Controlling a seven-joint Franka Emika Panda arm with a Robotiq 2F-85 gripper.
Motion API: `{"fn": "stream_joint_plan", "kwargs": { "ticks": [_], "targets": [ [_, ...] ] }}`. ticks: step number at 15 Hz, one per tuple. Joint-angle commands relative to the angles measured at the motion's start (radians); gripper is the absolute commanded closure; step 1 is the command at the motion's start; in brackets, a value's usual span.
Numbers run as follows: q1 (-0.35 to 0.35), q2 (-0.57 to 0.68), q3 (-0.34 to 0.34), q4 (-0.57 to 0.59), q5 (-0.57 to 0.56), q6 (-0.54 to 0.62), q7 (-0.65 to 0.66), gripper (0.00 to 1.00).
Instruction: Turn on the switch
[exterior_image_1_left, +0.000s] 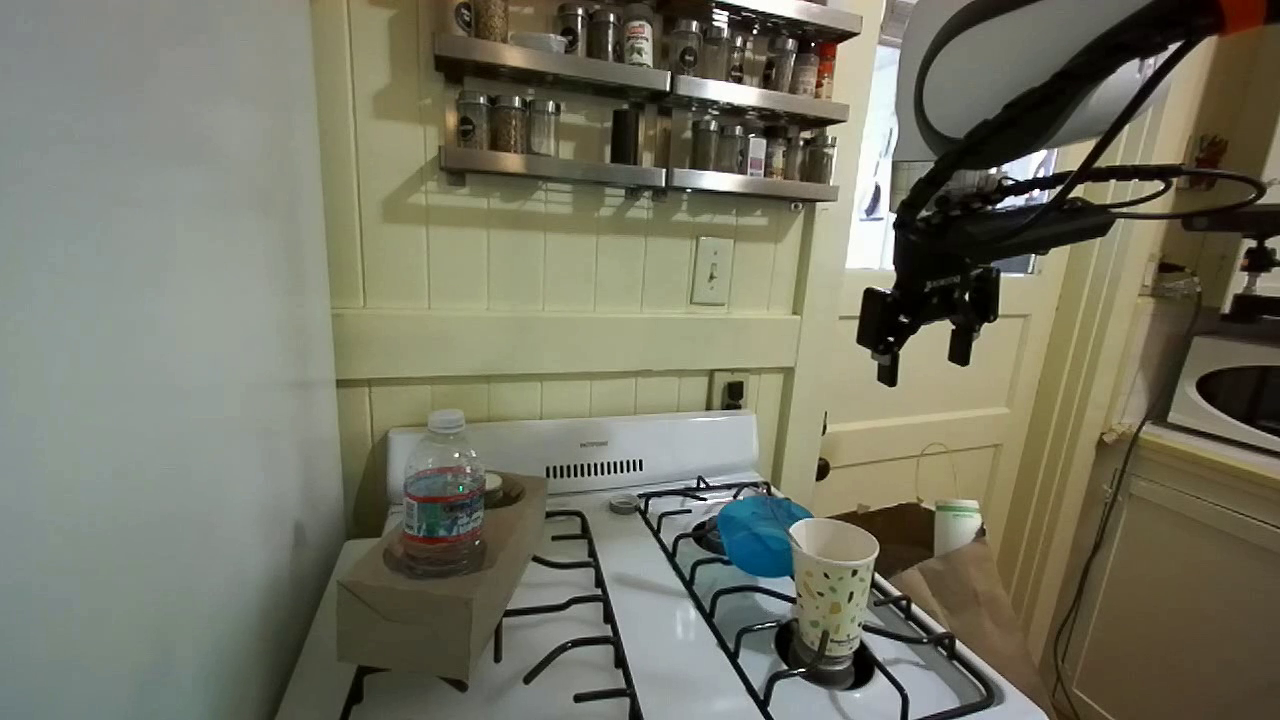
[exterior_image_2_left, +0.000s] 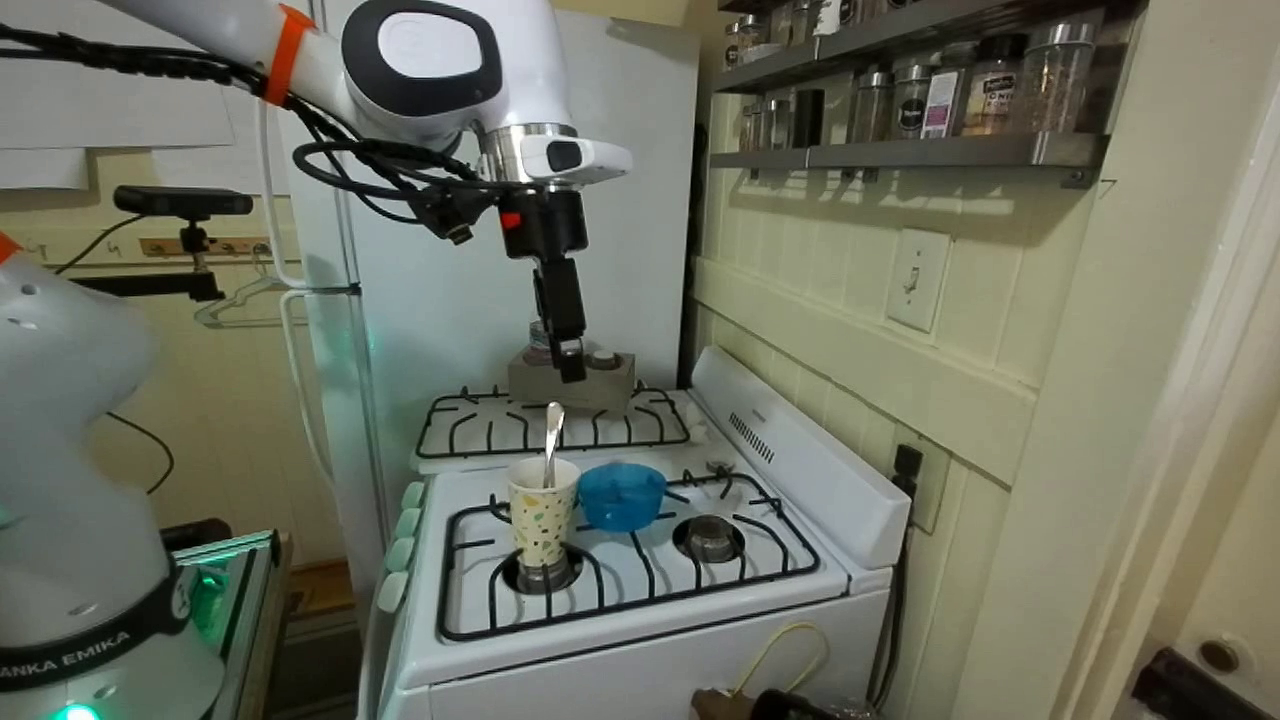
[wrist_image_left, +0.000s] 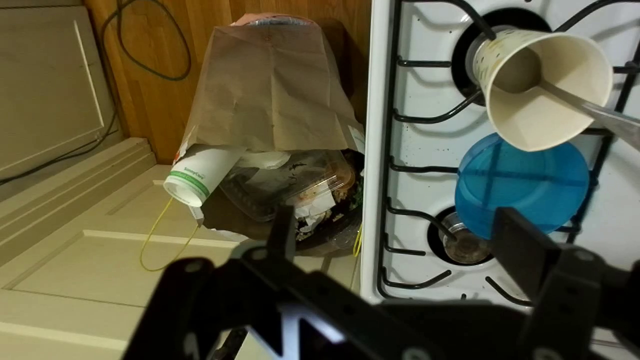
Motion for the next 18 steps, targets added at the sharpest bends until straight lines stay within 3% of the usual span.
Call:
{"fn": "stream_joint_plan", "kwargs": {
  "ticks": [1, 4, 11, 16, 18],
  "targets": [
    [0.016, 0.001, -0.014, 0.002, -0.008, -0.005, 0.007, 0.00],
    [0.016, 0.003, -0.022, 0.003, -0.010, 0.041, 0.002, 0.00],
    [-0.016, 0.152, 0.006, 0.119, -0.290, 0.349, -0.105, 0.00],
    [-0.058, 0.351, 0.011, 0.238, -0.620, 0.566, -0.058, 0.00],
    [-0.155, 0.433, 0.066, 0.292, -0.781, 0.665, -0.020, 0.00]
  ]
}}
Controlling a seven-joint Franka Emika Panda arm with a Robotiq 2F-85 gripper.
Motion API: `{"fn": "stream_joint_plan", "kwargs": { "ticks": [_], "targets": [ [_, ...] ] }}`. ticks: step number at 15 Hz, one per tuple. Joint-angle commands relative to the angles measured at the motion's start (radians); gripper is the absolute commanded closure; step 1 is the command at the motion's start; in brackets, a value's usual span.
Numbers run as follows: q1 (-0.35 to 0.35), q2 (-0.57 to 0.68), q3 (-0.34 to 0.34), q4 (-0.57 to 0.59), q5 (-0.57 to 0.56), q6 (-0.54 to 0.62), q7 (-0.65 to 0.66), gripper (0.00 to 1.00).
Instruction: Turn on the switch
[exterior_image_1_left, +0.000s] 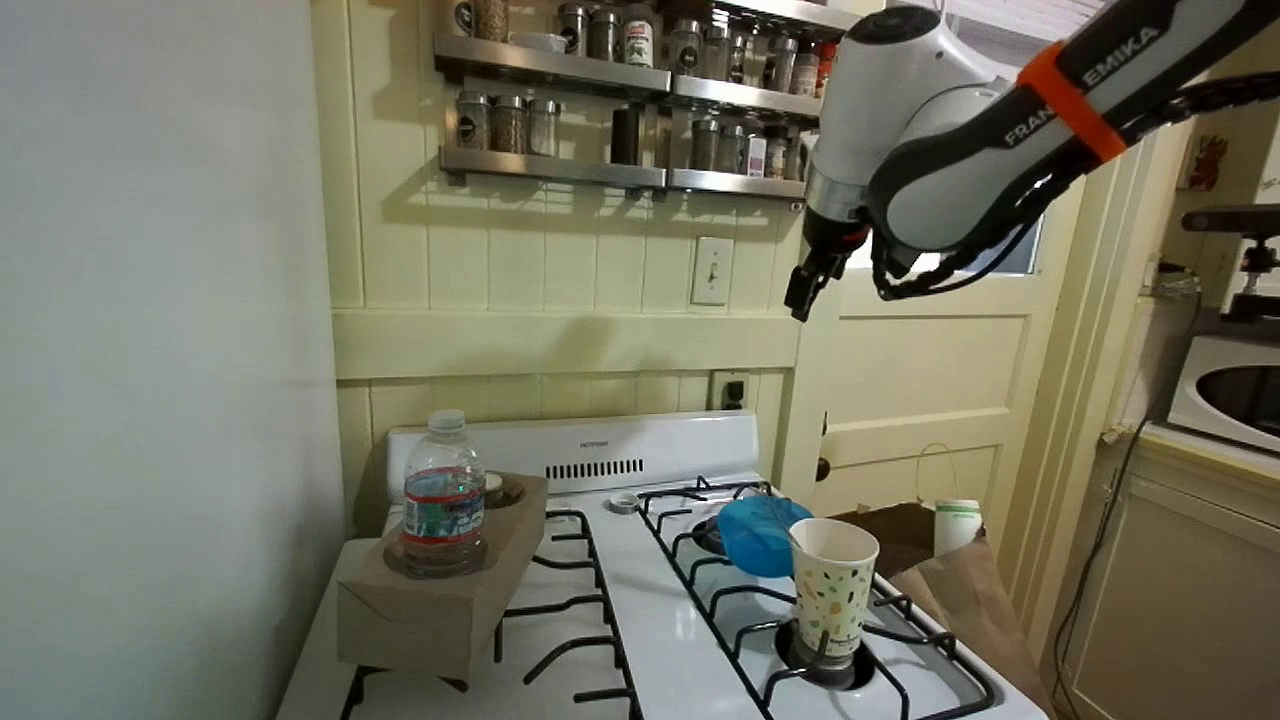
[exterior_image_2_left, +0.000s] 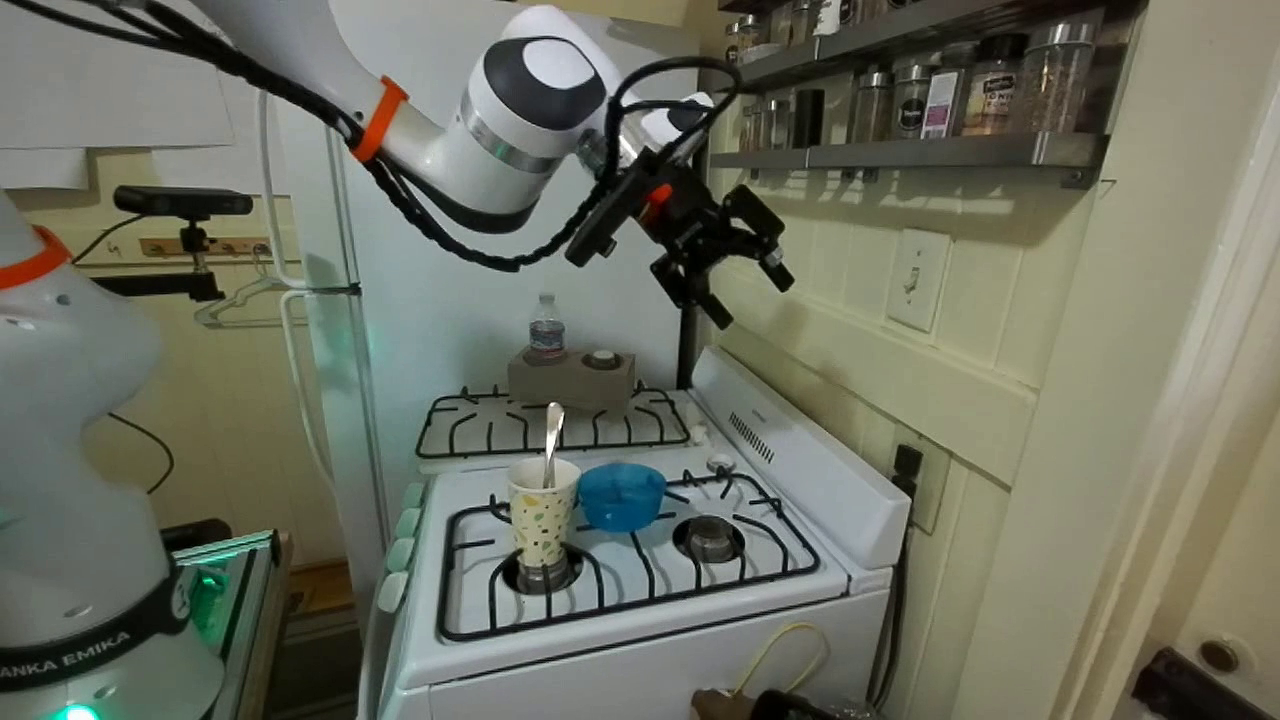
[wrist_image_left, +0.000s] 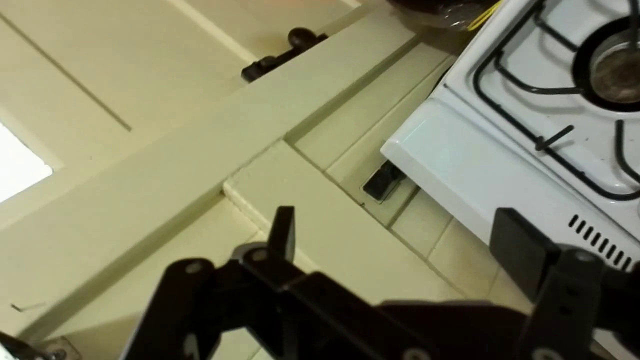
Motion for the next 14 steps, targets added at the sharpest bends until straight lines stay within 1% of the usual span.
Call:
{"fn": "stream_joint_plan", "kwargs": {
  "ticks": [1, 3, 5, 6, 7, 9, 12, 14],
  "targets": [
    [-0.134, 0.164, 0.069, 0.119, -0.275, 0.144, 0.069, 0.00],
    [-0.173, 0.221, 0.090, 0.186, -0.436, 0.169, 0.106, 0.00],
    [-0.176, 0.233, 0.101, 0.247, -0.593, 0.149, 0.214, 0.00],
    [-0.160, 0.207, 0.074, 0.183, -0.472, 0.152, 0.130, 0.00],
    [-0.163, 0.220, 0.080, 0.213, -0.523, 0.152, 0.164, 0.00],
    [-0.163, 0.227, 0.086, 0.238, -0.550, 0.152, 0.180, 0.00],
    [-0.163, 0.227, 0.088, 0.242, -0.553, 0.152, 0.180, 0.00],
    [-0.140, 0.216, 0.112, 0.225, -0.618, 0.121, 0.254, 0.00]
  ]
}}
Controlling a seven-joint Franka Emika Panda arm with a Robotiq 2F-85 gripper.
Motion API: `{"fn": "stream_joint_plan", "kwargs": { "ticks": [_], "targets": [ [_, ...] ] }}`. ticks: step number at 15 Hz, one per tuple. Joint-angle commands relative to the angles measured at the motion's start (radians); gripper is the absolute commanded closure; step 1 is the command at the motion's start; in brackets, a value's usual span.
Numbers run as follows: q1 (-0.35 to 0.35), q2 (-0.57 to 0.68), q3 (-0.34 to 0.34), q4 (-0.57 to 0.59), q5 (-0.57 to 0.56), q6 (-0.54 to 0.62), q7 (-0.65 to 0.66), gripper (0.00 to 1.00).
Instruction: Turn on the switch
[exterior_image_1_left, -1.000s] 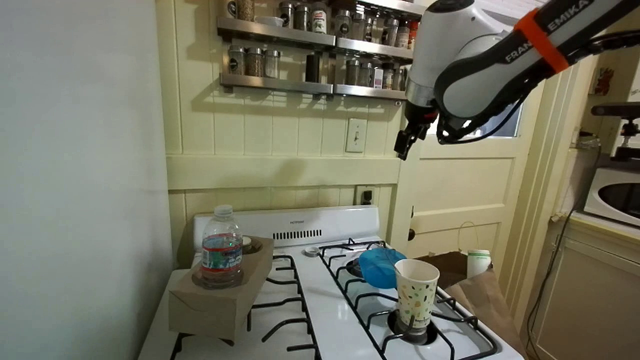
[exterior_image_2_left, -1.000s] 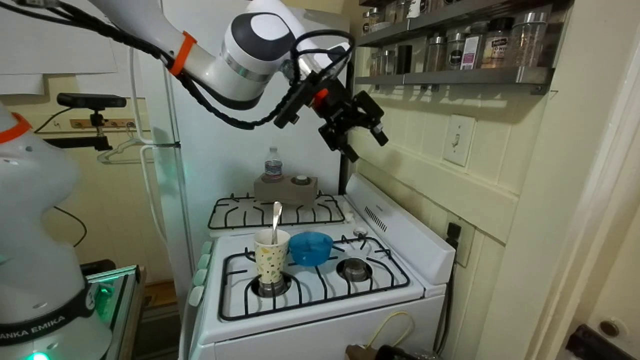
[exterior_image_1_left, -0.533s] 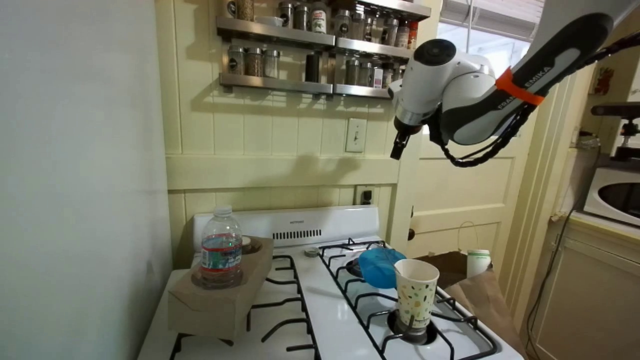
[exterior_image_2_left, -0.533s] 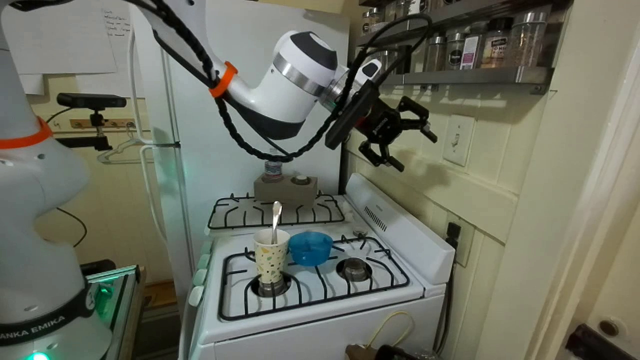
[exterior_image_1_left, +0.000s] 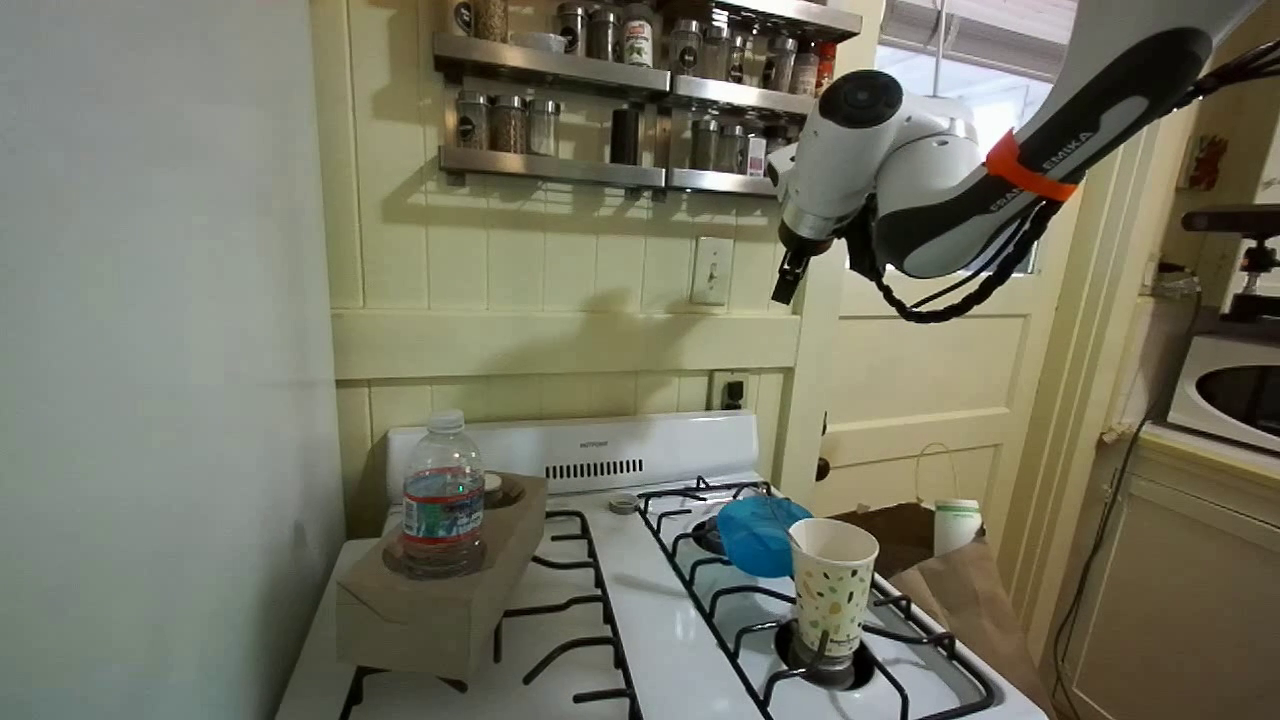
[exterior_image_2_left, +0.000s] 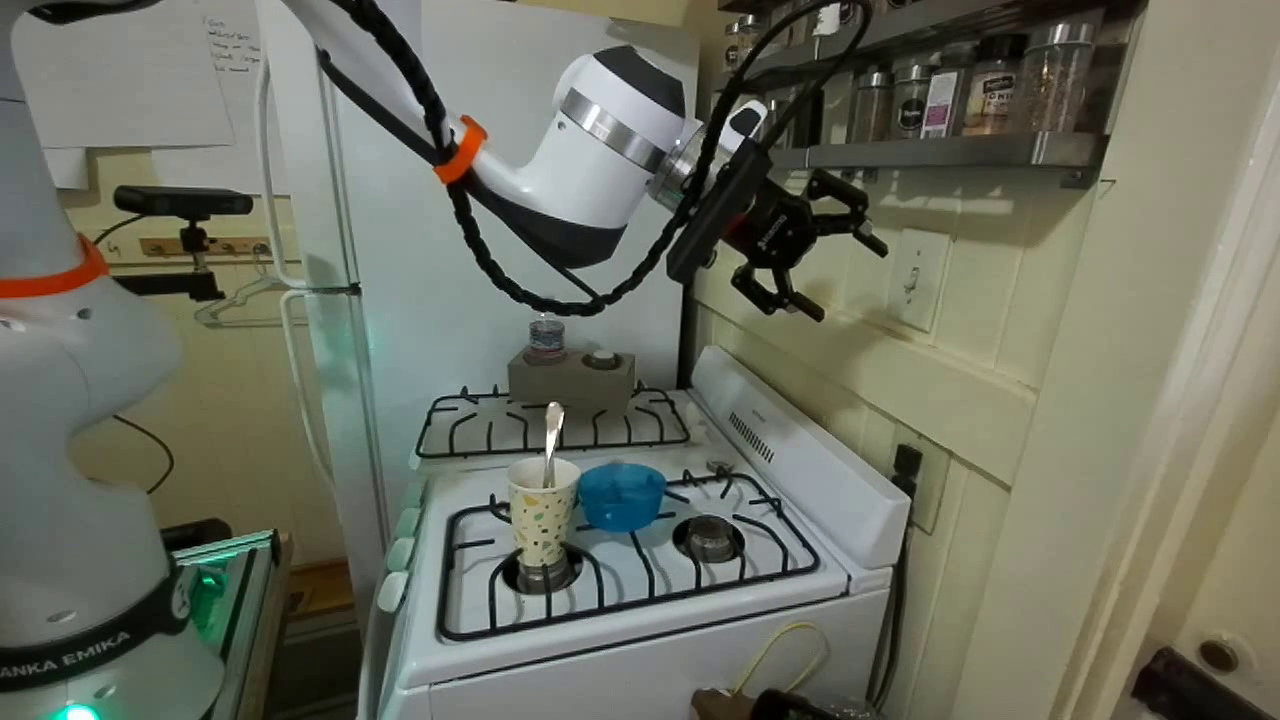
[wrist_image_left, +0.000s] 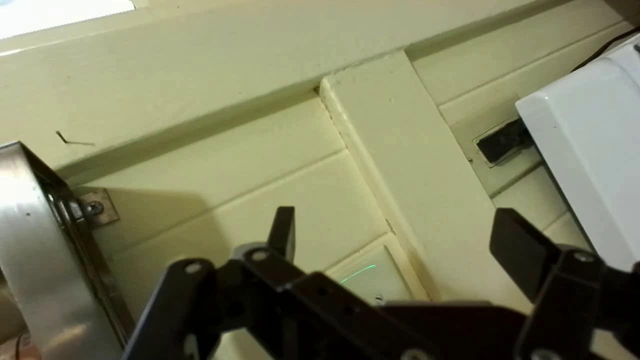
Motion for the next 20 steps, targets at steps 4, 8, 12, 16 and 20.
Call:
{"fn": "stream_joint_plan", "kwargs": {
  "ticks": [4, 8, 12, 16, 20],
  "targets": [
    [0.072, -0.003, 0.084, -0.041, -0.217, -0.122, 0.243, 0.00],
    [0.131, 0.001, 0.152, -0.108, -0.418, -0.453, 0.407, 0.00],
    [0.326, 0.054, 0.031, -0.141, -0.436, -0.659, 0.553, 0.00],
    [0.367, 0.100, -0.024, -0.133, -0.448, -0.668, 0.585, 0.00],
    [0.389, 0.124, -0.053, -0.117, -0.555, -0.739, 0.512, 0.00]
  ]
}}
